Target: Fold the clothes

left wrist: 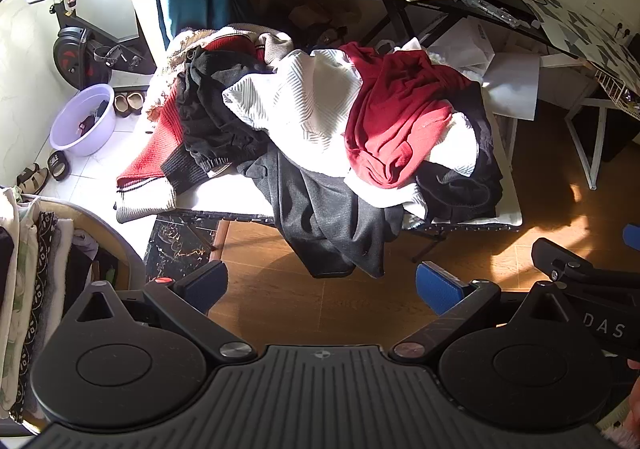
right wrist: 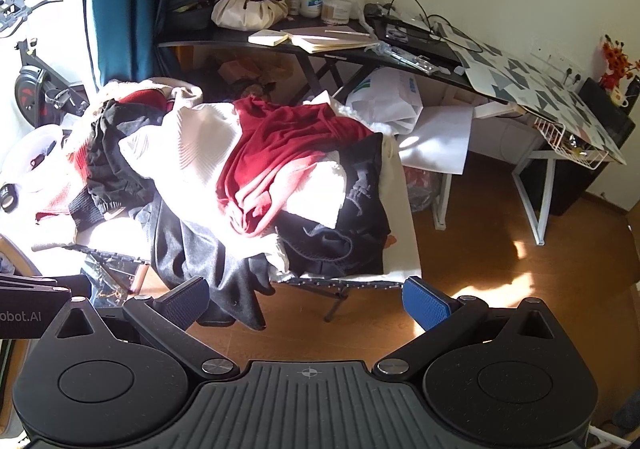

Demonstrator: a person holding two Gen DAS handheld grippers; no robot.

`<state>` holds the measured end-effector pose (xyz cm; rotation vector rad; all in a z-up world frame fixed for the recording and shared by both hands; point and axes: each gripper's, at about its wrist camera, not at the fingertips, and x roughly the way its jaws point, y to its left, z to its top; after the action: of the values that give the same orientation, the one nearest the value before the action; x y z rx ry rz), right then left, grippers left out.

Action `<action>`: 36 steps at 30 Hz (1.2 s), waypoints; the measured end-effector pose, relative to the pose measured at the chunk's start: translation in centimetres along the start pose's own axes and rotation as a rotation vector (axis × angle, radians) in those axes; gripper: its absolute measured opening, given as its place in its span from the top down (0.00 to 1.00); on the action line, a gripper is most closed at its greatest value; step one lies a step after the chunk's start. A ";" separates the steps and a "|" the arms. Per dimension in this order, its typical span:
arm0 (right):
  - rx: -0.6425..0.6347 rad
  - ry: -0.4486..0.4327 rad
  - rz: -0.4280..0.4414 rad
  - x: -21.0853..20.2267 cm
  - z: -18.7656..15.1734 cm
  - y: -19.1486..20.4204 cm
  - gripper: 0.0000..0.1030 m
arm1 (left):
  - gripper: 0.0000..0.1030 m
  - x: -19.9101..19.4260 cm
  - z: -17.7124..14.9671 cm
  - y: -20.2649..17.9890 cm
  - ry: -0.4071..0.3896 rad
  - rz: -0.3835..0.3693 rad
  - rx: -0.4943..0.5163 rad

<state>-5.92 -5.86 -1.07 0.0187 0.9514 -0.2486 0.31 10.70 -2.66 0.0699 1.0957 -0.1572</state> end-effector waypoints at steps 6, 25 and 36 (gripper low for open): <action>-0.002 0.000 0.008 0.4 0.5 0.8 0.01 | 0.01 0.2 0.5 1.0 -0.002 0.005 -0.004; -0.040 0.013 0.026 3.2 3.2 2.6 0.01 | 0.01 2.0 3.0 2.0 0.004 0.013 -0.038; -0.058 0.045 0.057 8.0 6.5 0.4 0.01 | 0.01 5.3 7.2 0.7 0.035 0.077 -0.138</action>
<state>3.76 -7.89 -3.77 -0.0015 1.0005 -0.1681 9.08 9.90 -4.11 -0.0095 1.1340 -0.0113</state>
